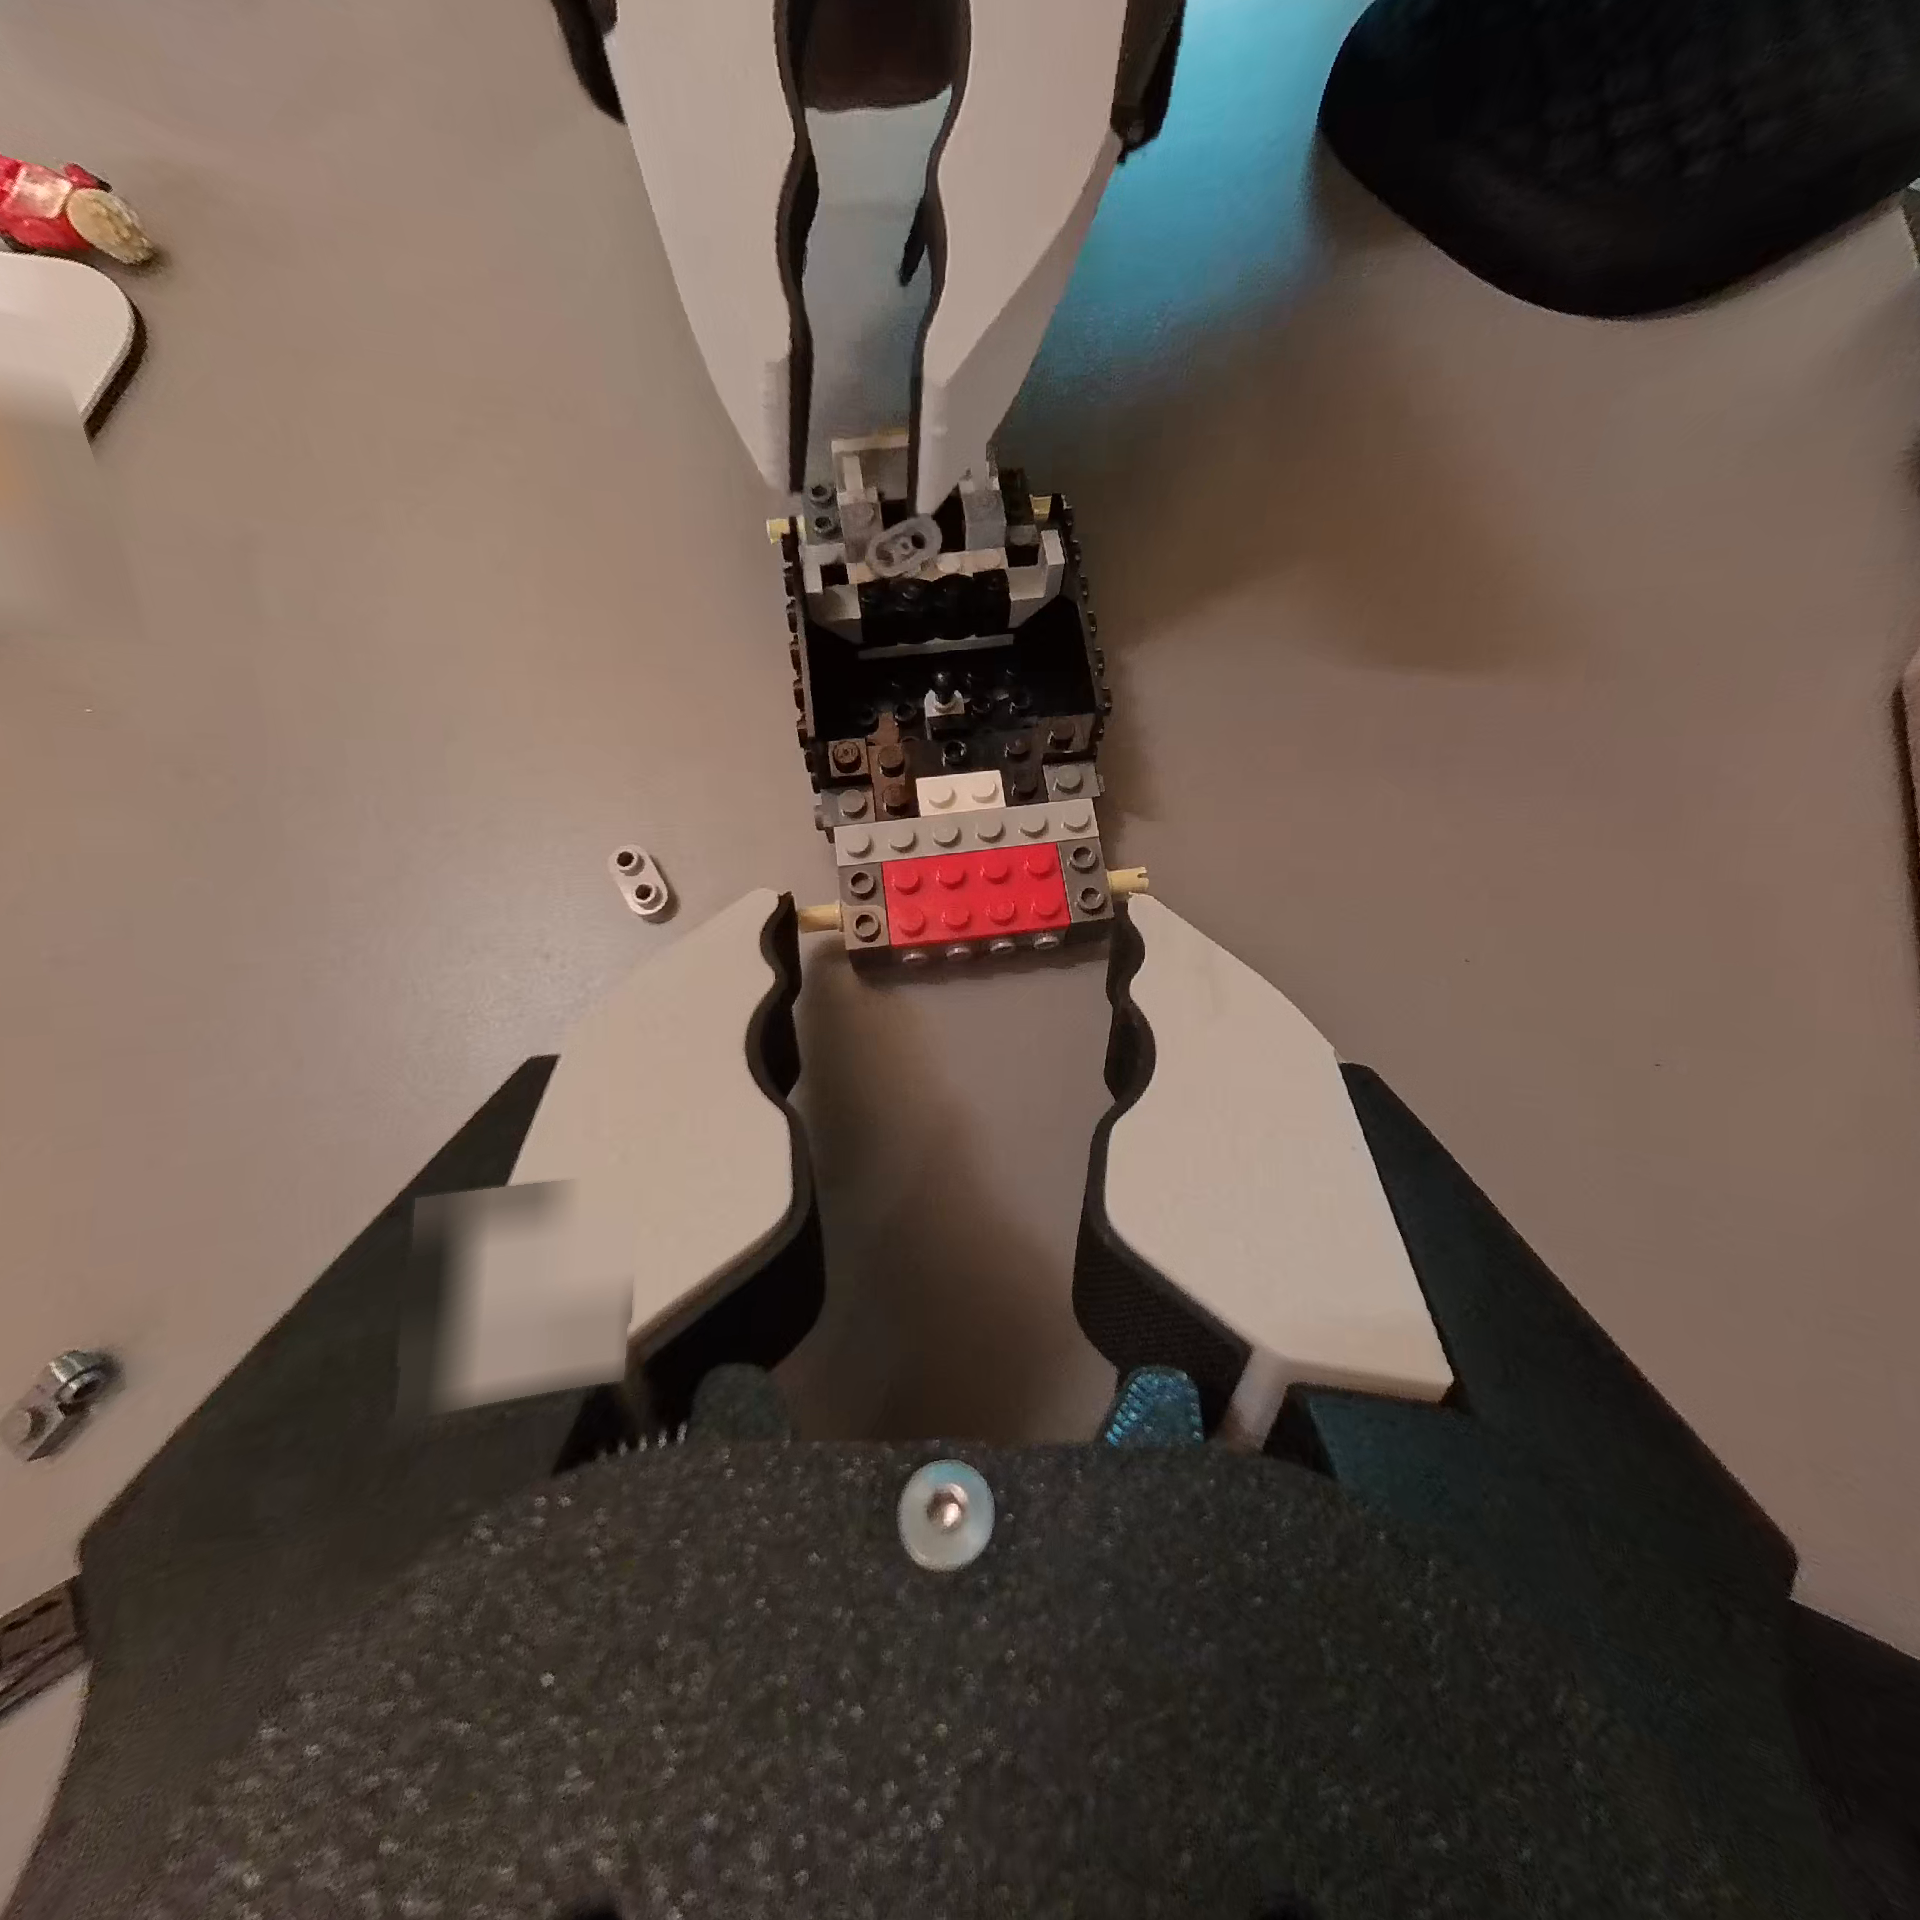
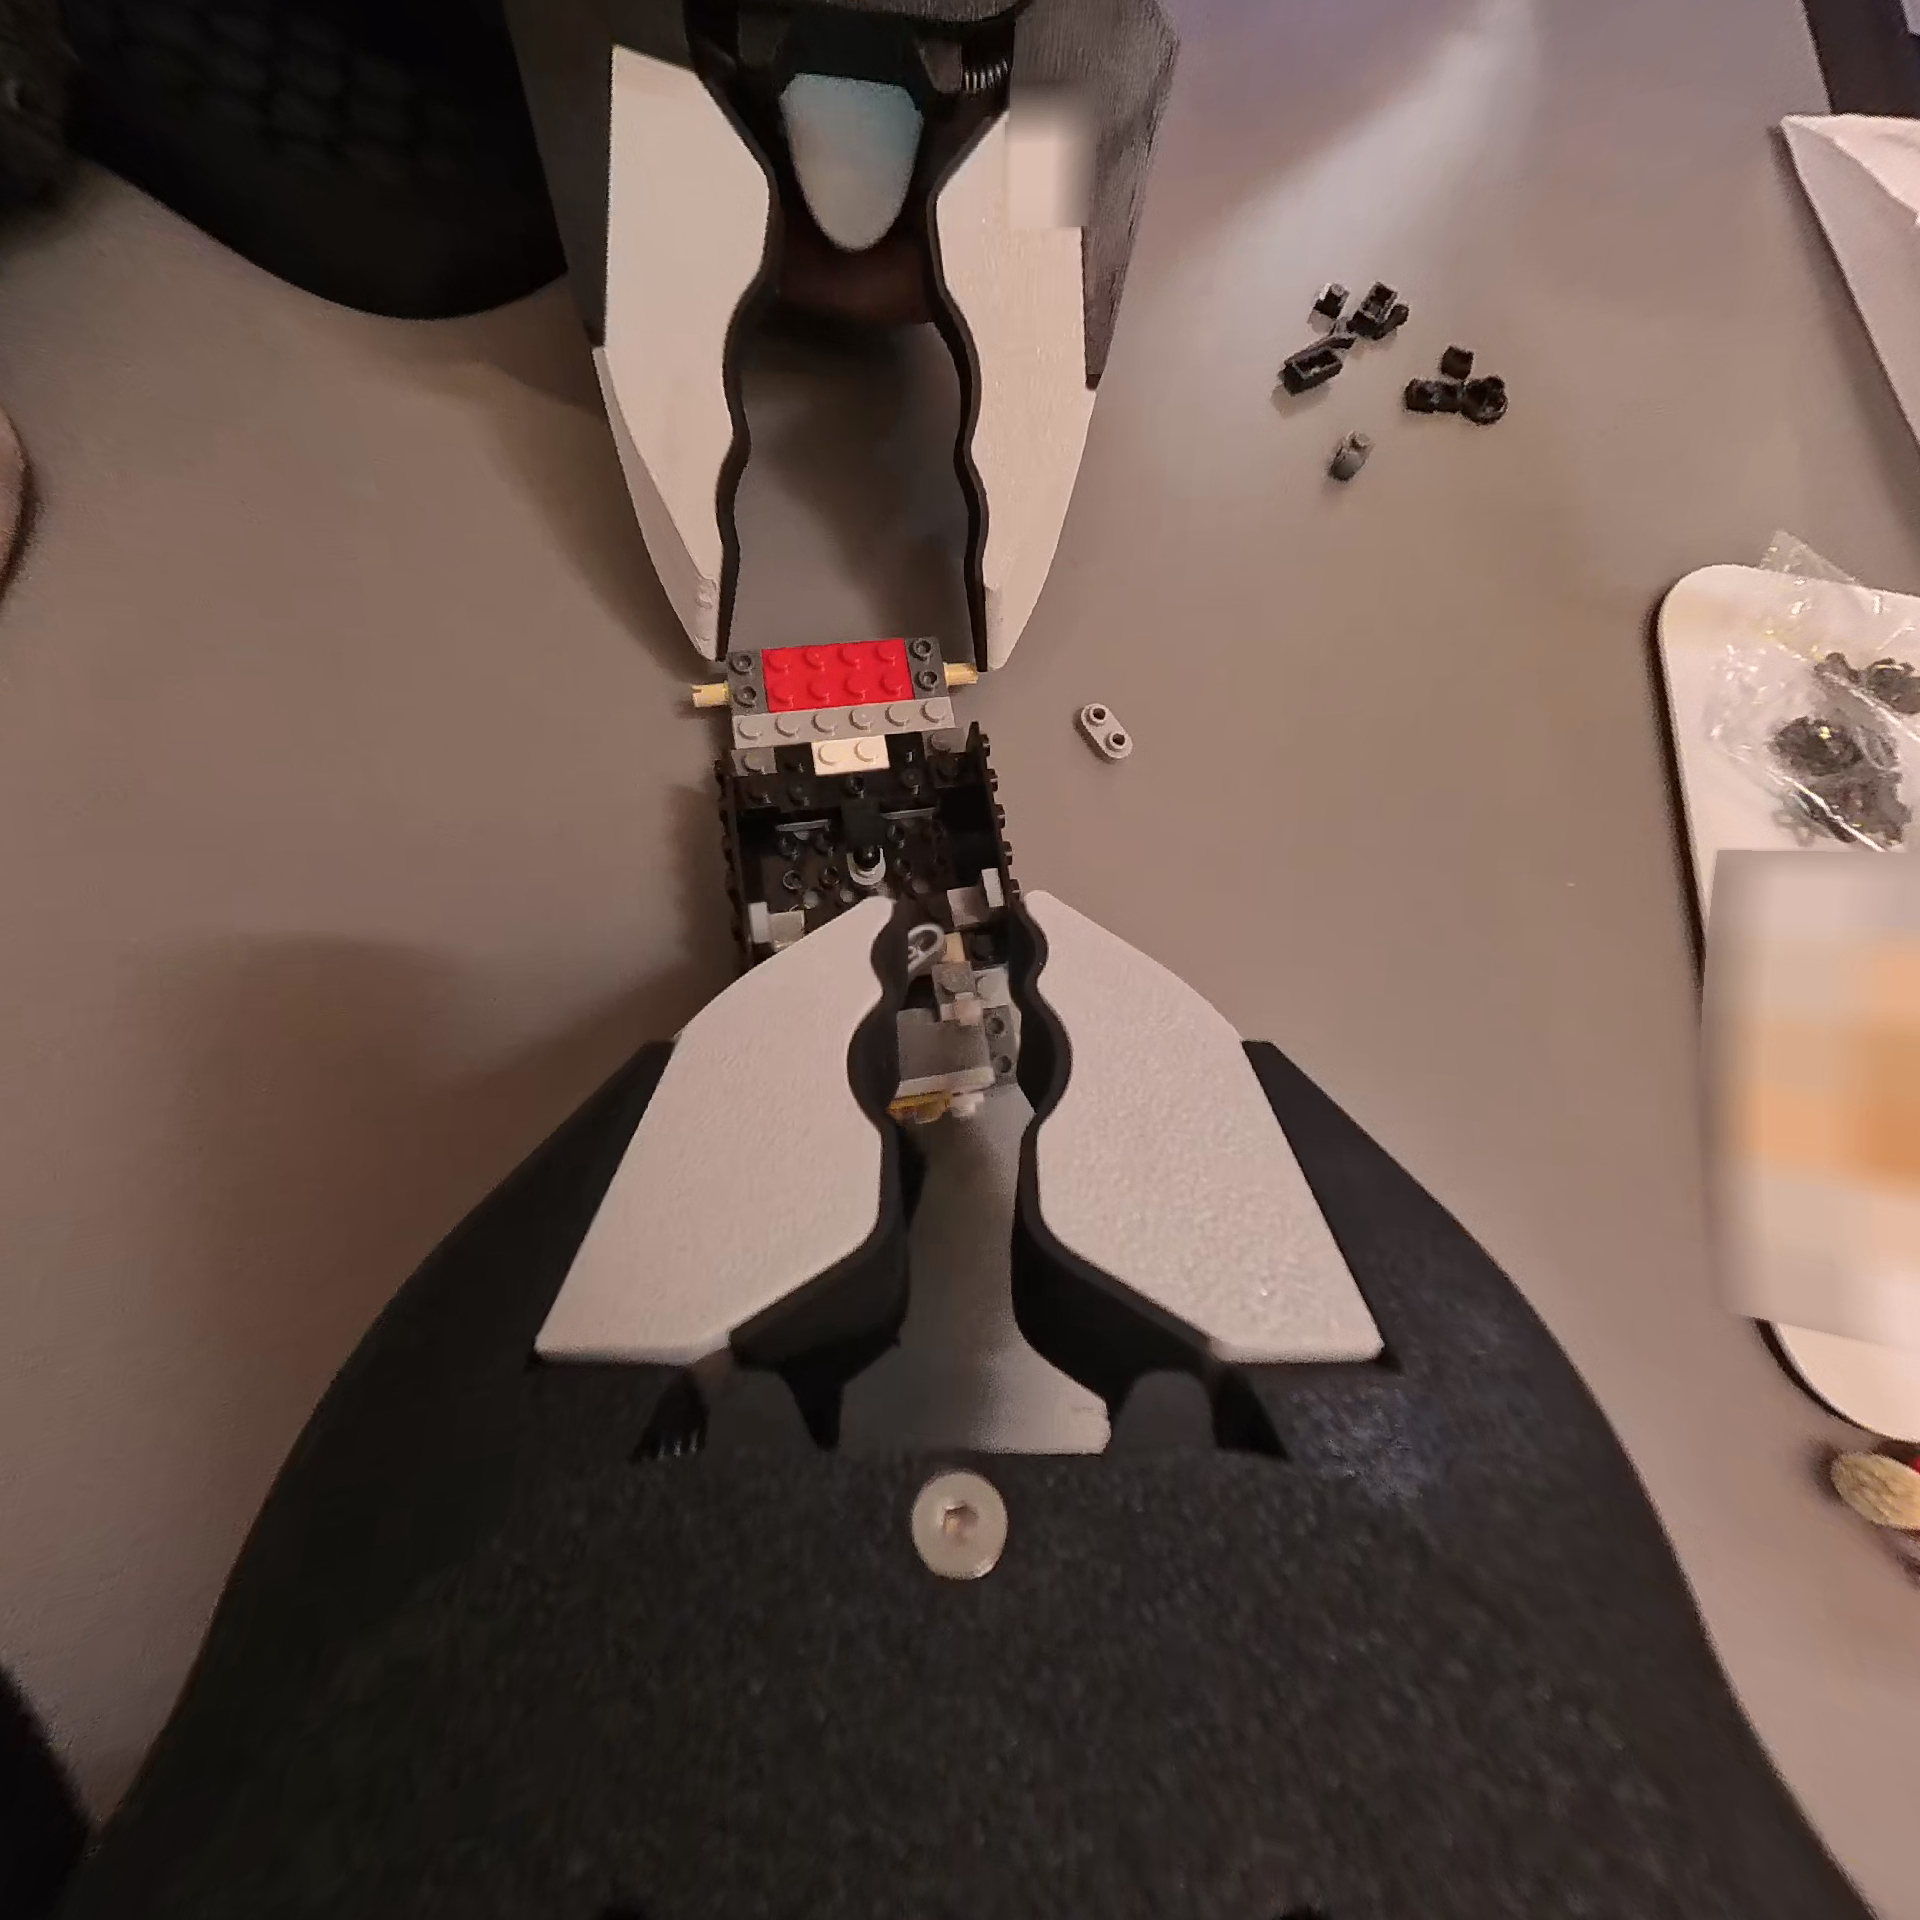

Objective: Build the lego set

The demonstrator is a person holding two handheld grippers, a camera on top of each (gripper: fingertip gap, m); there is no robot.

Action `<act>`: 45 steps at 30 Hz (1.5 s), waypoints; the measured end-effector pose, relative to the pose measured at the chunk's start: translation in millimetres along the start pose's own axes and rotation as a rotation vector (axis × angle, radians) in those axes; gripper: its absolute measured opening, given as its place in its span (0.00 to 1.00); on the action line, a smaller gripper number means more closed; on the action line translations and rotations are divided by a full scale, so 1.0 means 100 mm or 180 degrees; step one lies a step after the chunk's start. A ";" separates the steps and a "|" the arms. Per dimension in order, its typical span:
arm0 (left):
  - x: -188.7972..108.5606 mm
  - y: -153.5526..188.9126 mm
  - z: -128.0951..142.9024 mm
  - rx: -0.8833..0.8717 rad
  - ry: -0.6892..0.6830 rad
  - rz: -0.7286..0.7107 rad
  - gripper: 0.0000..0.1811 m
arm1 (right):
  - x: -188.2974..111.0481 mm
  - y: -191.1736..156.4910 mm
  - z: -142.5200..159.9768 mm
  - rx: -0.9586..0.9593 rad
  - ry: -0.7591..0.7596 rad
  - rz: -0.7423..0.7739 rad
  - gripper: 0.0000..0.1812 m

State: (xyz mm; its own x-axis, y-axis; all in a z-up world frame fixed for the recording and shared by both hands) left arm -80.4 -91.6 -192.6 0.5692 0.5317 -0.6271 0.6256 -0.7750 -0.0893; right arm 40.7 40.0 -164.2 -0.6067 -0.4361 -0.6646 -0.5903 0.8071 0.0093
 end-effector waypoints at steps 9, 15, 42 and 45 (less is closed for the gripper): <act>0.00 0.01 0.00 0.0019 -0.0020 -0.0016 0.31 | -0.06 -0.04 -0.07 -0.0279 -0.0564 -0.0153 0.06; 0.00 0.01 0.00 0.0027 -0.0023 -0.0019 0.31 | 0.04 0.02 -0.10 -0.0439 -0.0880 -0.0481 0.08; -0.42 0.01 -0.48 -0.1504 0.2274 0.1544 0.17 | -0.22 -0.62 -0.67 -0.1197 0.1095 0.0480 0.02; -0.45 -0.02 -0.49 -0.1964 0.2628 0.1954 0.15 | -0.29 -0.69 -0.76 -0.1328 0.1273 0.0505 0.02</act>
State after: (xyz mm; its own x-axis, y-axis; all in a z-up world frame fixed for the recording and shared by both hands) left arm -81.0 -96.6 -126.1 0.8912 0.3641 0.2706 0.1518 -0.8015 0.5785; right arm 58.2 -32.9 -88.8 -0.8101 -0.5043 -0.2990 -0.5861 0.6856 0.4317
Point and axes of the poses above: each gripper's, where its closed fingertips meet, x out along the fingers, z out of its underside, y = z × x across the jaws, the point moved 8 cm from there along -x, back along the fingers, and after that the axes turned 8 degrees about x, right-handed, at the moved point
